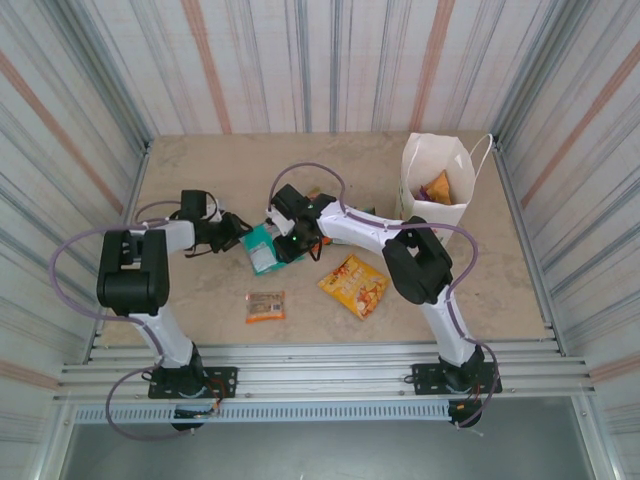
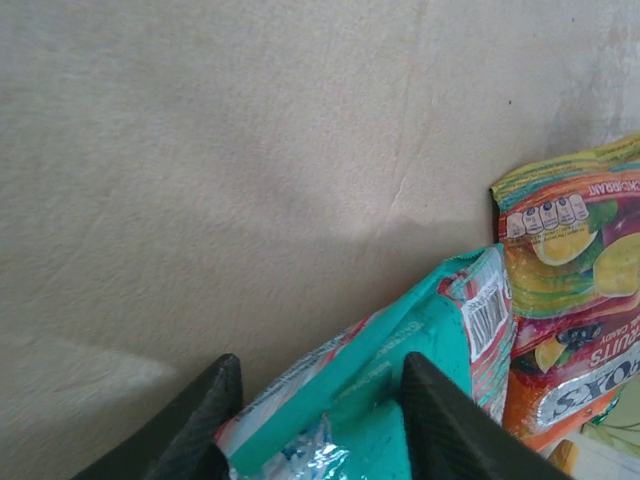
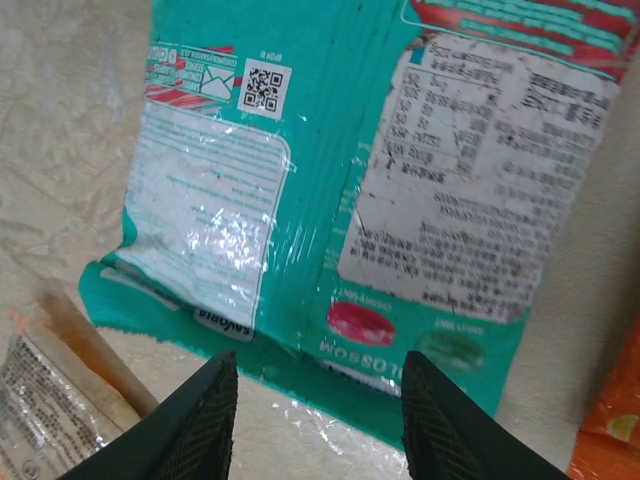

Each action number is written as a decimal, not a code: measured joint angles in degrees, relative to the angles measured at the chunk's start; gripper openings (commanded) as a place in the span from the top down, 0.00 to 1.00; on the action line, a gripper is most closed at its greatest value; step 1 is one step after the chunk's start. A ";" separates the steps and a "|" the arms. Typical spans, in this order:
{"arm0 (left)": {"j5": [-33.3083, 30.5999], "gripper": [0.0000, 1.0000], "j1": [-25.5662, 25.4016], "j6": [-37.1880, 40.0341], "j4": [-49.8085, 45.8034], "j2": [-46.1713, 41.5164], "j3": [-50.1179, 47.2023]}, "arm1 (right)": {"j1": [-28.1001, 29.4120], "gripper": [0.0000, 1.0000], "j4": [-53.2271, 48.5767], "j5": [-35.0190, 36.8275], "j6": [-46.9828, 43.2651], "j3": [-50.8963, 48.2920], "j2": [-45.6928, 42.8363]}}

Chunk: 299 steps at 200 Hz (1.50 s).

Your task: Place the snacks into the paper bag

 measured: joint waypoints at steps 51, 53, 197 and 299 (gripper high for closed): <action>0.39 0.92 -0.96 0.15 0.50 -0.15 -0.02 | -0.02 0.56 0.00 0.02 0.02 0.02 0.85; 0.39 0.93 -0.96 0.11 0.46 -0.31 -0.02 | -0.02 0.56 0.02 0.02 0.07 0.00 0.85; 1.27 1.00 -6.19 17.25 -15.08 -26.40 6.95 | -3.34 0.40 15.82 3.43 -2.78 -15.91 -29.51; 15.96 1.00 -15.15 33.14 -18.01 -34.56 18.40 | -12.66 0.22 24.74 -7.52 -12.11 -28.57 -52.39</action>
